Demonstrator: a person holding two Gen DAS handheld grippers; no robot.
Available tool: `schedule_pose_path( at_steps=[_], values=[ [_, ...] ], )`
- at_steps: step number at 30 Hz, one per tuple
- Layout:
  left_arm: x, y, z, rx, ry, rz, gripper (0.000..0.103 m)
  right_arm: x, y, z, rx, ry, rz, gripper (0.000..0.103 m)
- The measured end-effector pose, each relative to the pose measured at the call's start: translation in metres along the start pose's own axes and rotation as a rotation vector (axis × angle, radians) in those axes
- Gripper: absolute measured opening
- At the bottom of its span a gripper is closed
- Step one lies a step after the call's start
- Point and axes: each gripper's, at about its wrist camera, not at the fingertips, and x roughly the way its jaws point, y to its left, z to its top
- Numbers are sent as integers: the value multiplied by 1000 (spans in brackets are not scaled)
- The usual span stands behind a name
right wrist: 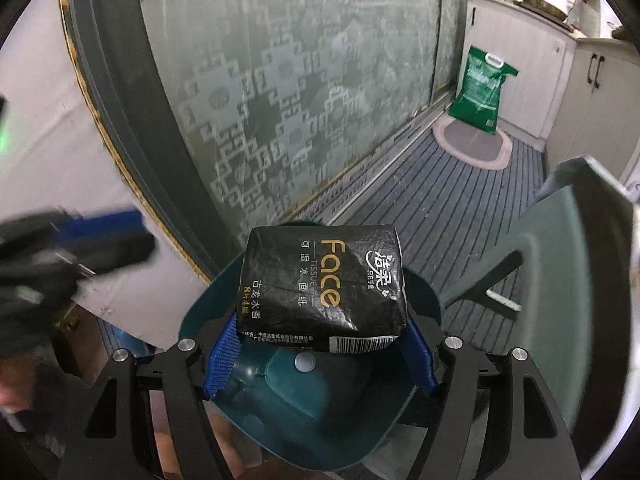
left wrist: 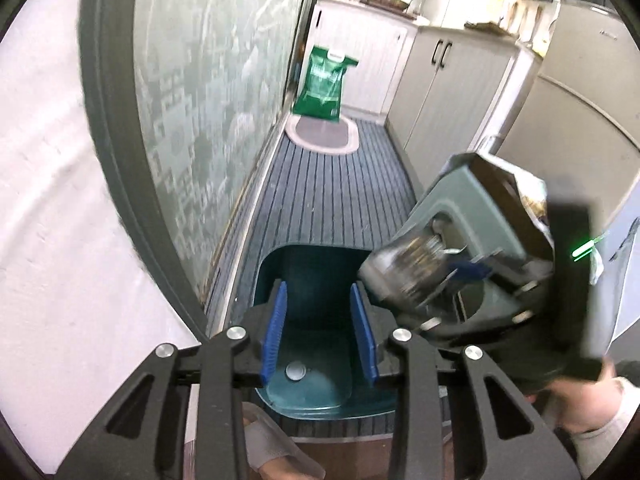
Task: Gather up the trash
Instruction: 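Carry the cup and tissue pack over the teal bin and open both grippers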
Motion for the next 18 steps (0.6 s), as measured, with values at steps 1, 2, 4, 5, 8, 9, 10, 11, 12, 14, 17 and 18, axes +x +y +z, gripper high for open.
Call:
schedule_pose_path(
  at_steps=[1, 2, 4, 5, 8, 9, 10, 11, 12, 14, 17, 18],
  values=[
    [-3, -1, 2, -3, -9, -4, 35, 6, 2, -2, -7, 16, 0, 72],
    [-8, -2, 4, -5, -21, -10, 34, 12, 5, -4, -12, 32, 4, 72],
    [-18, -7, 7, -2, -41, -23, 33, 23, 10, -6, -24, 71, 22, 85],
    [-19, -8, 9, -2, -48, -29, 33, 26, 12, -8, -31, 75, 17, 89],
    [-25, -14, 15, 5, -77, -44, 33, 30, 19, -13, -46, 90, 27, 90],
    [-28, -16, 17, 8, -87, -47, 33, 29, 19, -13, -51, 91, 30, 90],
    [-29, -18, 18, 12, -95, -50, 33, 28, 22, -13, -64, 89, 33, 90],
    [-33, -21, 21, 19, -106, -52, 33, 27, 24, -13, -68, 87, 34, 90],
    [-36, -25, 23, 25, -116, -54, 33, 24, 25, -14, -70, 81, 37, 90],
    [-44, -32, 30, 46, -143, -56, 33, 14, 27, -12, -72, 59, 51, 90],
    [-59, -39, 36, 71, -185, -56, 35, -6, 30, -5, -76, 11, 60, 90],
    [-64, -42, 39, 81, -202, -57, 36, -15, 30, -3, -76, -10, 60, 90]
  ],
)
